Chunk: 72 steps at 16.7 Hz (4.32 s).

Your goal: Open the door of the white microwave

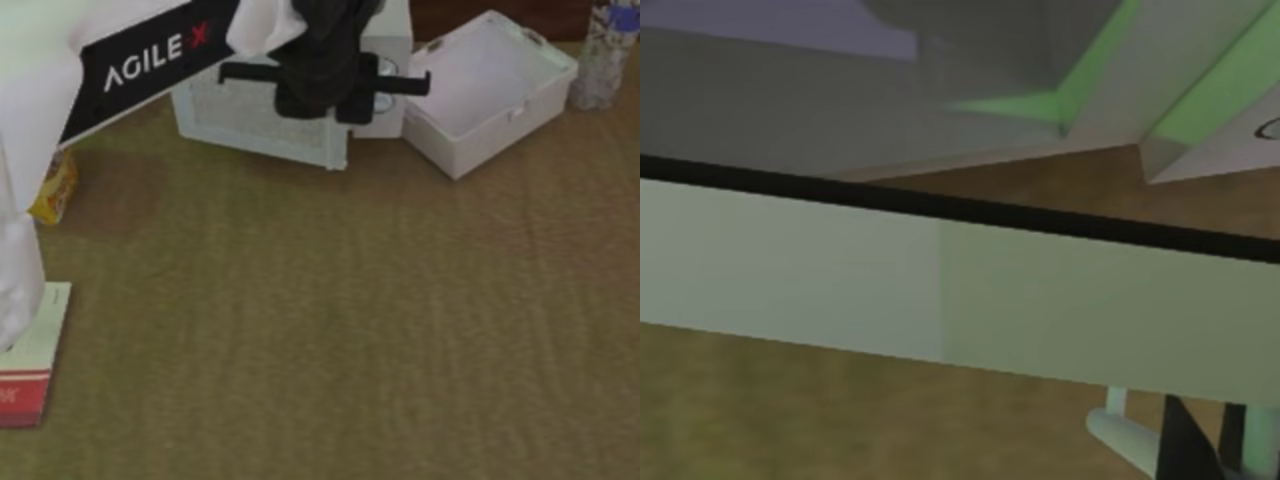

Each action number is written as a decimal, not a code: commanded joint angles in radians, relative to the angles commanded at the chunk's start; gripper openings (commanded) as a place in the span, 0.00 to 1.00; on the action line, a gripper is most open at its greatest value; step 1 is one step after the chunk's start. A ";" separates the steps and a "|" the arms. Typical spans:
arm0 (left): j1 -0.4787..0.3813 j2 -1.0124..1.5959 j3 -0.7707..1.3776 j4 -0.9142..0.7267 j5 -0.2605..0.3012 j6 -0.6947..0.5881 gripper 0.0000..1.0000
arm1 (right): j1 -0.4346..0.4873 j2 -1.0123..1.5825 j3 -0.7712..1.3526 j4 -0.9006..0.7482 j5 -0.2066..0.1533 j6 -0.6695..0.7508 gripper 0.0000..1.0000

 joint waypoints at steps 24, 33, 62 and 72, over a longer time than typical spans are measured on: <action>0.014 -0.093 -0.147 0.073 0.052 0.100 0.00 | 0.000 0.000 0.000 0.000 0.000 0.000 1.00; 0.014 -0.093 -0.147 0.073 0.052 0.100 0.00 | 0.000 0.000 0.000 0.000 0.000 0.000 1.00; 0.035 -0.179 -0.274 0.130 0.111 0.207 0.00 | 0.000 0.000 0.000 0.000 0.000 0.000 1.00; 0.029 -0.180 -0.277 0.131 0.119 0.206 0.00 | 0.000 0.000 0.000 0.000 0.000 0.000 1.00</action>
